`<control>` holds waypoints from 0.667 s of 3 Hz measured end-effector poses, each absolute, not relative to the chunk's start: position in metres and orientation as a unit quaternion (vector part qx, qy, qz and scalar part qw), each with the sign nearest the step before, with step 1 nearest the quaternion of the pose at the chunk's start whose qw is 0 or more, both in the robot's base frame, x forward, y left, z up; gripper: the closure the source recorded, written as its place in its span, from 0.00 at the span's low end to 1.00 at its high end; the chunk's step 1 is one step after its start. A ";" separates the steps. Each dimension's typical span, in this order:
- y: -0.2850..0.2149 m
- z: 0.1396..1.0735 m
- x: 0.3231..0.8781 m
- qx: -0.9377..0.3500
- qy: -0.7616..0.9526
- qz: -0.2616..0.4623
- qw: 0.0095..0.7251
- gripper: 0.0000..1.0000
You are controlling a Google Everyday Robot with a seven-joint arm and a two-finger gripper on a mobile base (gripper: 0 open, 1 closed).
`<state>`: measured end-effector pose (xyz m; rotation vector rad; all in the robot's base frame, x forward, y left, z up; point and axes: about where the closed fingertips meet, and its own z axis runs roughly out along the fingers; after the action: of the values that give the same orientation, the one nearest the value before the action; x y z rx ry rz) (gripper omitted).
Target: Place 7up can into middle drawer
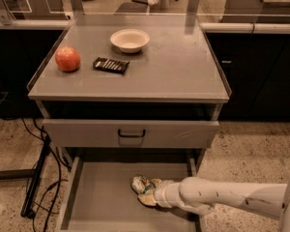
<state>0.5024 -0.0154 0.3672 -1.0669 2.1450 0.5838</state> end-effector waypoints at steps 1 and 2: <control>-0.015 0.367 0.502 -0.408 0.821 0.223 0.331 0.34; -0.015 0.367 0.502 -0.408 0.821 0.223 0.331 0.03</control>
Offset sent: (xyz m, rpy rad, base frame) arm 0.0000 0.0000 0.0000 0.0000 0.0000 0.0000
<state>0.5024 -0.0153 0.3671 -1.0670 2.1450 0.5840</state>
